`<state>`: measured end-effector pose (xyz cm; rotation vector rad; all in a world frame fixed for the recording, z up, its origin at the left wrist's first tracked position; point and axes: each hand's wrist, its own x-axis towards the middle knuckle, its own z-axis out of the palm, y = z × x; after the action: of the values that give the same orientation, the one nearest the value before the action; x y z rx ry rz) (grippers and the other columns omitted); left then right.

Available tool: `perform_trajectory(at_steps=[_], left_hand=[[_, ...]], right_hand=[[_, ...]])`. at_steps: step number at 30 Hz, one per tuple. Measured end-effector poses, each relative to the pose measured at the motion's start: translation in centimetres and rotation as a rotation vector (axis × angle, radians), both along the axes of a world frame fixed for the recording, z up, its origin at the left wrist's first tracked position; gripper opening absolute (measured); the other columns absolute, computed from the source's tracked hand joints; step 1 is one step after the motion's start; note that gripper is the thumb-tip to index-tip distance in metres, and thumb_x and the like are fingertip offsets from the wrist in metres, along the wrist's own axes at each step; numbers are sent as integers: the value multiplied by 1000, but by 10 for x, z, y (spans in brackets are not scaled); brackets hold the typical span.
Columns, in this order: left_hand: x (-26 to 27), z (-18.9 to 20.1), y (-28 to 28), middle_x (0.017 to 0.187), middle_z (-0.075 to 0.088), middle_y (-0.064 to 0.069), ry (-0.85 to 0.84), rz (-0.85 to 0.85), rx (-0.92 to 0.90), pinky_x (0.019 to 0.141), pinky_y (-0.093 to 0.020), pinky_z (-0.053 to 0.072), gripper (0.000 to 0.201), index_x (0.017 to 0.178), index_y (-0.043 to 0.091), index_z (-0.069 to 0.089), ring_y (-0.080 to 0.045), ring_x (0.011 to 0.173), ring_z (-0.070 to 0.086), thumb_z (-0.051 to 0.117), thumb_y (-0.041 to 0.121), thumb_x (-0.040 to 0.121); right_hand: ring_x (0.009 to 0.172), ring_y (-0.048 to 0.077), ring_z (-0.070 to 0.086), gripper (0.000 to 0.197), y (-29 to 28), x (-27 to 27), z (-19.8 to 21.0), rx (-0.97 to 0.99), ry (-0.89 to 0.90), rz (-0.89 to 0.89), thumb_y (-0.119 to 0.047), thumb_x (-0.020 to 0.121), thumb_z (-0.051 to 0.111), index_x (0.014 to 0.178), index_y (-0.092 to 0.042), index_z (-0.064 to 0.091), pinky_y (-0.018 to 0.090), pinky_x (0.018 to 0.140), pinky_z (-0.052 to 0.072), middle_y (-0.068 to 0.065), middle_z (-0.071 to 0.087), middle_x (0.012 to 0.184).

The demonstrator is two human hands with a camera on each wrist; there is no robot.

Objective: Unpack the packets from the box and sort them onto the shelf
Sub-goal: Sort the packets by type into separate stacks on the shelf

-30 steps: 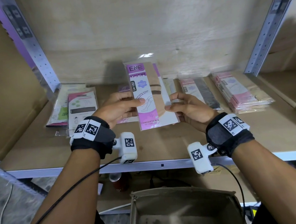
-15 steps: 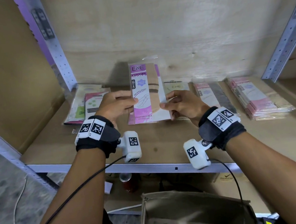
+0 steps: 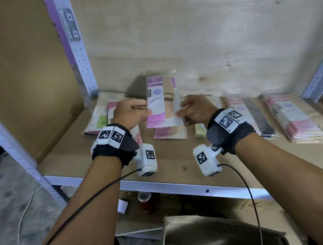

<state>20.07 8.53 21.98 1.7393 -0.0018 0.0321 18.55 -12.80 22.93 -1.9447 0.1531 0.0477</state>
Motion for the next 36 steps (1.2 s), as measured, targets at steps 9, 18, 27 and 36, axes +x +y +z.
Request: perform_trajectory(at_steps=[9,18,27,36], left_hand=[[13,-12,-16,109,74,-17,26,-122,243,94,-49,56,35,104,7,72,-32,104,70,67,-12,75],[23,-23,-17,89,53,-8,75,-236,415,80,-28,41,21,89,12,59,-17,86,50,76,3,79],[24,-29,-21,89,48,-7,129,-328,504,76,-27,32,18,90,14,57,-17,84,44,74,18,85],[21,-29,-25,115,63,-8,195,-328,450,102,-33,45,26,107,11,69,-24,105,60,77,22,84]], right_hand=[[79,28,70,16,8,15,4,-396,143,-35,-7,77,76,83,-6,61,45,86,59,13,67,85],[99,30,65,51,25,22,-2,-640,254,12,-15,73,84,112,0,55,41,85,56,19,63,119],[105,27,58,54,25,22,-3,-811,280,50,-19,81,78,124,1,52,34,89,51,17,52,133],[114,30,62,53,23,21,-2,-786,266,52,-15,82,77,126,3,51,40,97,53,18,53,131]])
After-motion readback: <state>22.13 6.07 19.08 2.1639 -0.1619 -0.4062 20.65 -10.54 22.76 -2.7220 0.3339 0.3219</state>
